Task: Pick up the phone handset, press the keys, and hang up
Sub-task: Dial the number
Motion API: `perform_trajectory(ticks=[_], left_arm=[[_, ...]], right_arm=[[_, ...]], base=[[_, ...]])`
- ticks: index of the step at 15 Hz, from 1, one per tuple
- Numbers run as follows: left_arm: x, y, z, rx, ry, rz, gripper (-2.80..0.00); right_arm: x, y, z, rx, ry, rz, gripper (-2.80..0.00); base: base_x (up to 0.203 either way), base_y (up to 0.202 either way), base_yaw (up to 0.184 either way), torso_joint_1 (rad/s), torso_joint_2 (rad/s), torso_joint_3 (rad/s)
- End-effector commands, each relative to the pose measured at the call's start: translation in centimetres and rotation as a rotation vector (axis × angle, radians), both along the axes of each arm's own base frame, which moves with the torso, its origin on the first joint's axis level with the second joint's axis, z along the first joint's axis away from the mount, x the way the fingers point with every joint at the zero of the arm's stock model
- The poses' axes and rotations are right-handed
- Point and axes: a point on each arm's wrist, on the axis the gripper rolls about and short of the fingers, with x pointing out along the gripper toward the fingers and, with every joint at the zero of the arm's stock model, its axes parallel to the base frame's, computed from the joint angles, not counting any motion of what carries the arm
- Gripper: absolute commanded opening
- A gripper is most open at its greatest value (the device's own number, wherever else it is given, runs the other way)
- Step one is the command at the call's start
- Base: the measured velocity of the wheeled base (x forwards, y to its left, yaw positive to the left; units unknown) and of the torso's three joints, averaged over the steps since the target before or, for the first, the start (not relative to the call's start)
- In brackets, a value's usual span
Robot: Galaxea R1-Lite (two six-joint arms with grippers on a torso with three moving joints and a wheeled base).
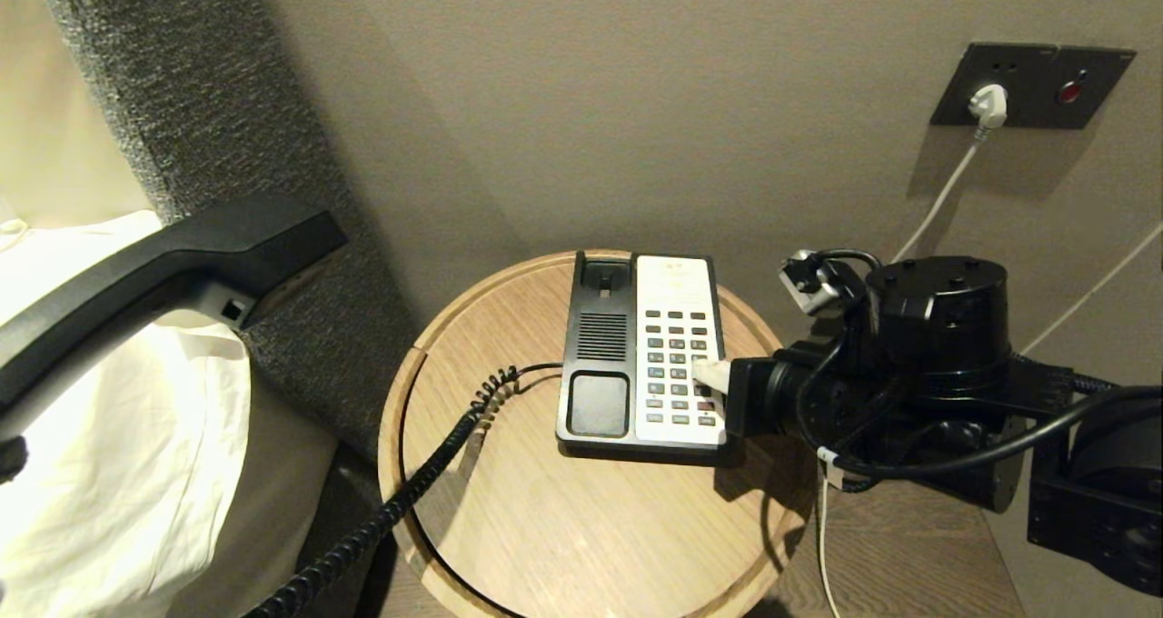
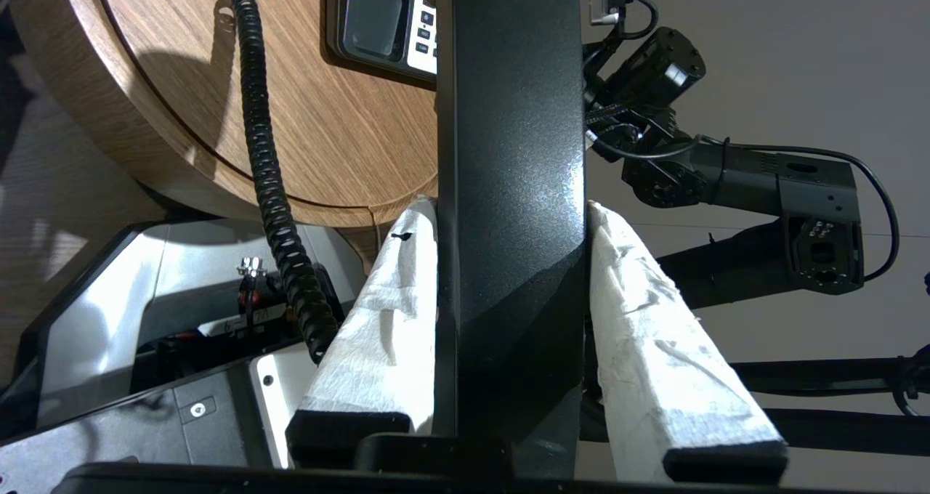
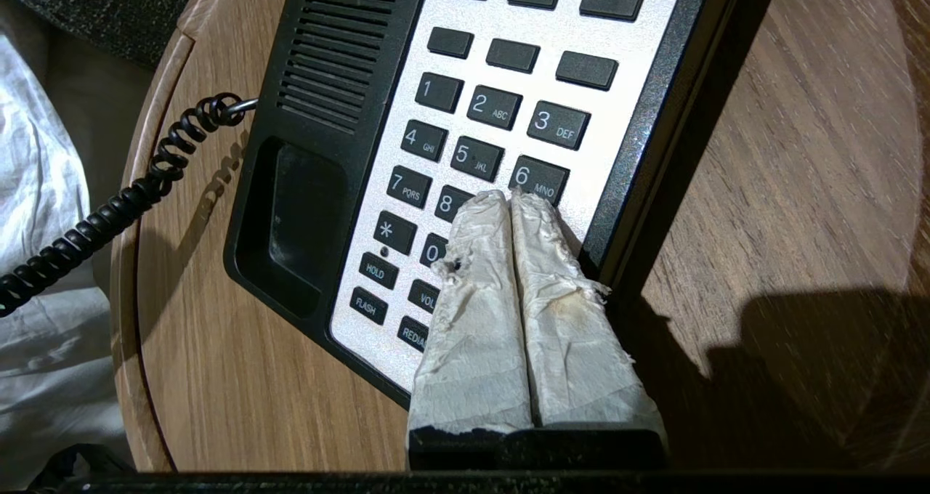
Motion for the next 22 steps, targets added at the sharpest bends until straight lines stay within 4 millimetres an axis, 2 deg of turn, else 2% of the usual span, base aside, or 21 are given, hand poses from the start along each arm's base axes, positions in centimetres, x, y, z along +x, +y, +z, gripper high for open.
perform_trajectory(ticks=[1,7,15,19,22], left_arm=[[0.0,0.0,0.0,0.000,0.006,0.002,-2.80],[0.0,0.0,-0.1,0.001,0.007,0.002,-2.80],[0.0,0.1,-0.5,0.009,0.015,0.004,-2.80],[0.0,0.0,-0.6,0.012,0.018,0.004,-2.80],[0.0,0.0,-0.6,0.014,0.019,0.004,-2.80]], right_arm=[[0.0,-0.1,-0.4,-0.008,0.009,-0.003,-2.80],[-0.1,-0.2,-0.3,-0.008,0.008,-0.005,-2.80],[-1.2,-0.7,1.7,0.041,-0.049,0.005,-2.80],[-2.3,-1.1,0.8,0.016,-0.020,0.020,-2.80],[-2.7,-1.0,1.0,0.022,-0.022,0.037,-2.80]], base=[[0.000,0.000,0.000,0.000,0.00,0.000],[0.000,0.000,0.000,0.000,0.00,0.000],[0.000,0.000,0.000,0.000,0.00,0.000],[0.000,0.000,0.000,0.000,0.00,0.000],[0.000,0.000,0.000,0.000,0.00,0.000]])
